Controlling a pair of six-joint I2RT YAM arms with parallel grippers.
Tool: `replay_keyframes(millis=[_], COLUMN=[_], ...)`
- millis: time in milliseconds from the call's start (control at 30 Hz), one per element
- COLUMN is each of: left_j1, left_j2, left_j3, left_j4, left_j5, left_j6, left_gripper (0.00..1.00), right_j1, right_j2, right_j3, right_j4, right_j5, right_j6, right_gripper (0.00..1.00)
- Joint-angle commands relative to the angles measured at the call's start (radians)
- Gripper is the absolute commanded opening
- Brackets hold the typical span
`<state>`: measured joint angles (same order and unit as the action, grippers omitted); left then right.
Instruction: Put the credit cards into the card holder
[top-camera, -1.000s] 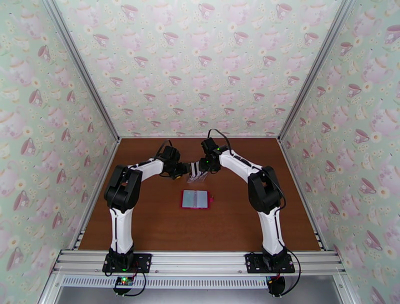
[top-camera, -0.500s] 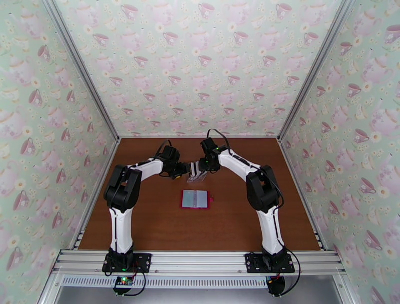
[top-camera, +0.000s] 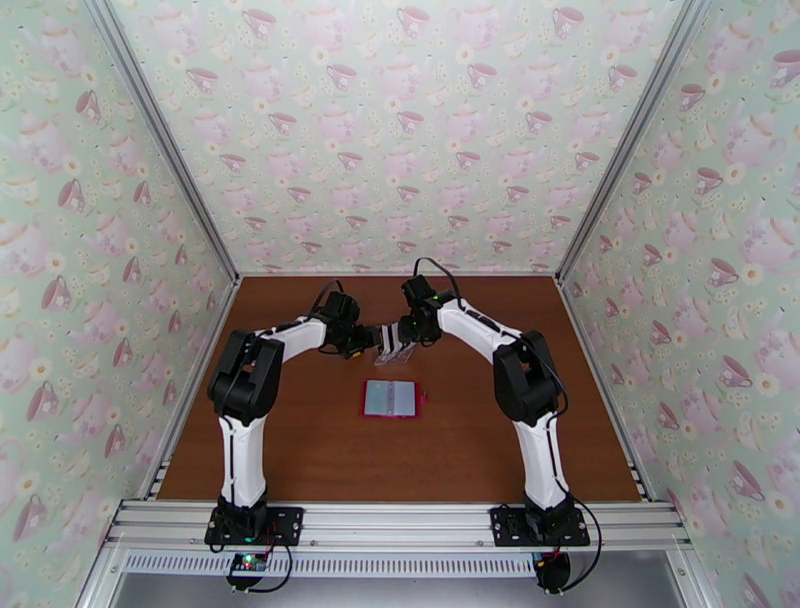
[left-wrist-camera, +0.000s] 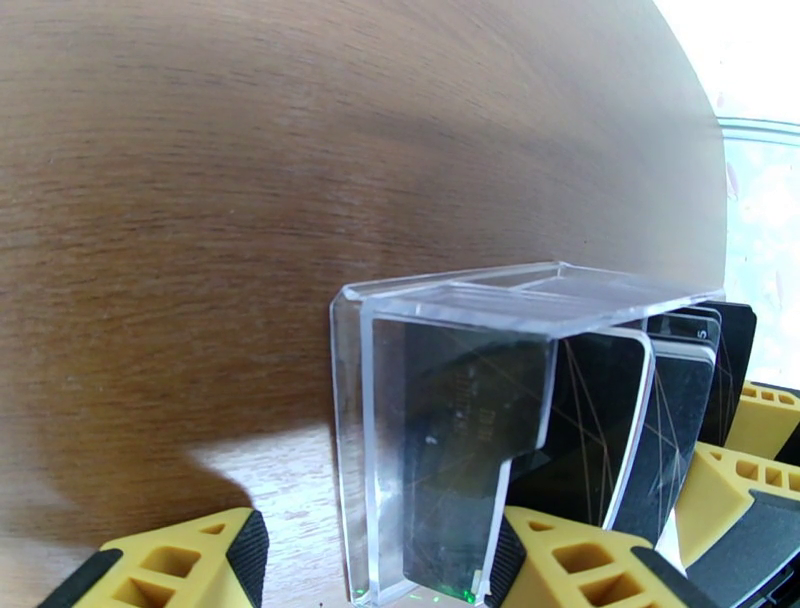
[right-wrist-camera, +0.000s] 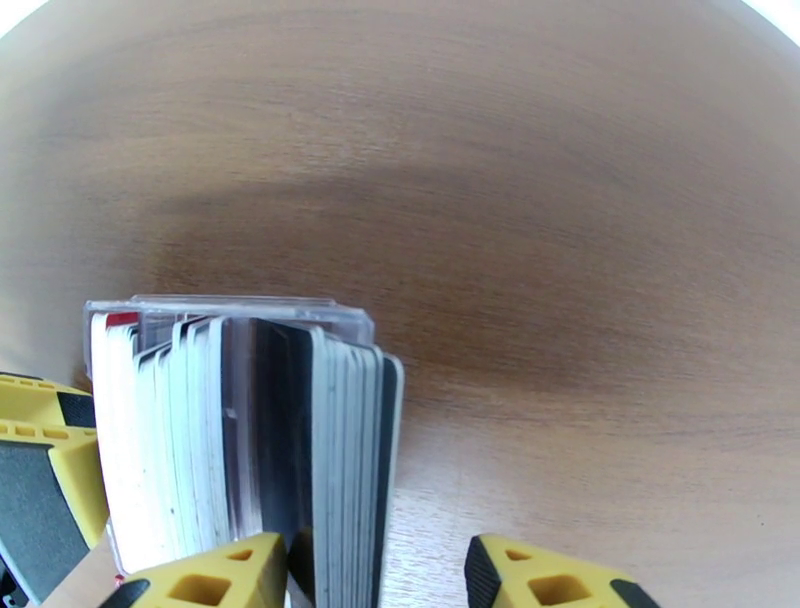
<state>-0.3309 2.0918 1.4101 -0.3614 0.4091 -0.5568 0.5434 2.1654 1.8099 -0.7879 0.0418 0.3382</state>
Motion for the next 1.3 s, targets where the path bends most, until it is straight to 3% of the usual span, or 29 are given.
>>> replay_keyframes(millis=[0,1267], left_j1=[0.019,0.018], left_j2=[0.024,0.033], left_j3=[0.009,0.002], left_j4=[-0.014,0.009], left_j5=[-0.014,0.006], left_j6=[0.001,-0.014], left_gripper=[0.63,0.63], right_j1=[-0.016,-0.019], right_j2=[-0.02,-0.012], right_j3=[0.031,0.143], right_j4=[-0.046,-0.101], right_j5=[0.067,0.035], right_j6=[-0.022,-0.028], right_gripper=[0.52,0.45])
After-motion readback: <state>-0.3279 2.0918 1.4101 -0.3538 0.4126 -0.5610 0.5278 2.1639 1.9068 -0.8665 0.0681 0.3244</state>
